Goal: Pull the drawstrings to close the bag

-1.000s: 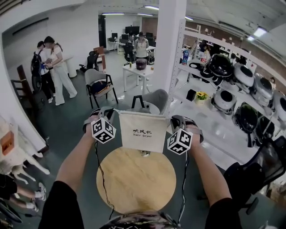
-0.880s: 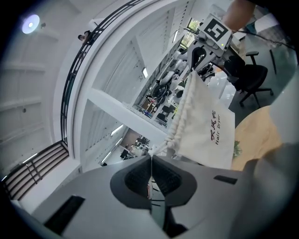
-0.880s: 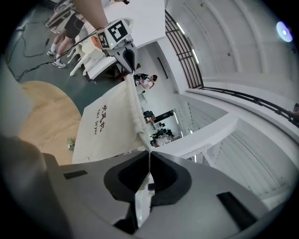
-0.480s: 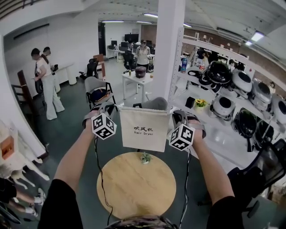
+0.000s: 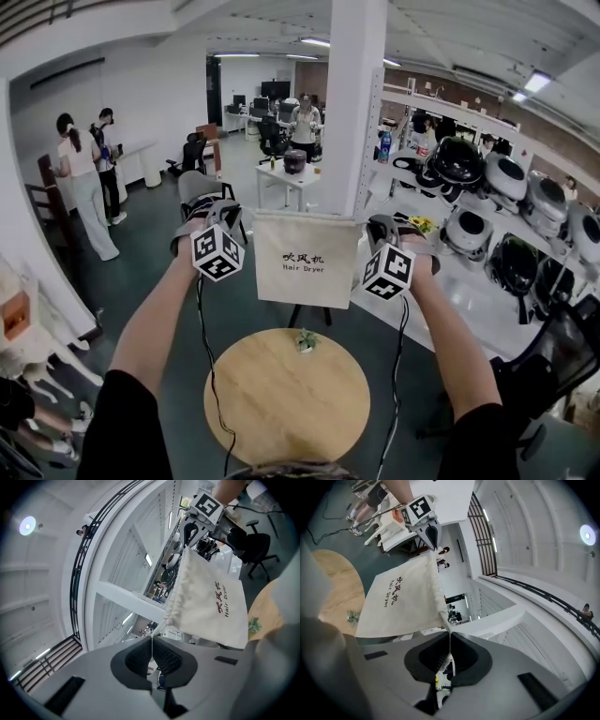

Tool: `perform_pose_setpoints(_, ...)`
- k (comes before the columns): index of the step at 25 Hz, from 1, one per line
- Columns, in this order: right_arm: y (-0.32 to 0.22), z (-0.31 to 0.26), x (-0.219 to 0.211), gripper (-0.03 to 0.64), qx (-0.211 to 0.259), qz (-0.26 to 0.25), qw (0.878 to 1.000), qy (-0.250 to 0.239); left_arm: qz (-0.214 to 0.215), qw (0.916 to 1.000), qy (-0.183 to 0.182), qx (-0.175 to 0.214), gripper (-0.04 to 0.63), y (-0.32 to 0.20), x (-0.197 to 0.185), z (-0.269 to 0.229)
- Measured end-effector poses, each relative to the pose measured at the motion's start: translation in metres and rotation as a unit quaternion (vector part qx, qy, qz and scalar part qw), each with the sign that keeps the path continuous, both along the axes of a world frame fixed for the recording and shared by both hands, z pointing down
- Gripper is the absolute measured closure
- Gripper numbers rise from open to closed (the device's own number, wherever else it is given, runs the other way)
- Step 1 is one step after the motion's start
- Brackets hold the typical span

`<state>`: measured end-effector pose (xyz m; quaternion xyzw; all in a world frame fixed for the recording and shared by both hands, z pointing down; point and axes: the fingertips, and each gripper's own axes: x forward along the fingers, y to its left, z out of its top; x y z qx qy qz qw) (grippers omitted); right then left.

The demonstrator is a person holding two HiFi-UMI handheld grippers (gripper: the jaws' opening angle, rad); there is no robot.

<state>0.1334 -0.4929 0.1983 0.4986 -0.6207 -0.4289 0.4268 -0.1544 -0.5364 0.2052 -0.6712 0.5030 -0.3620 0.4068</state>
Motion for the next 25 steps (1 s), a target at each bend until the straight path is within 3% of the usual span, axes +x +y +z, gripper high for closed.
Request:
perform_pose_setpoints(9,-0.003,-0.015,0.008,0.607,0.008,0.009,1.000,-0.008,-0.007,0.9998,0.004,0.016,0.575,-0.004,-0.006,-0.019)
perform_pose_setpoints(19,-0.009,-0.027,0.025,0.609,0.008,0.024,0.998,-0.053,-0.018,0.9984,0.050,0.021,0.575,-0.006,-0.019,-0.036)
perform_pose_setpoints(25,-0.012,-0.032,0.036,0.609,0.007,0.029,0.997,-0.073,-0.024,0.9978,0.056,0.026,0.575,-0.007,-0.027,-0.042)
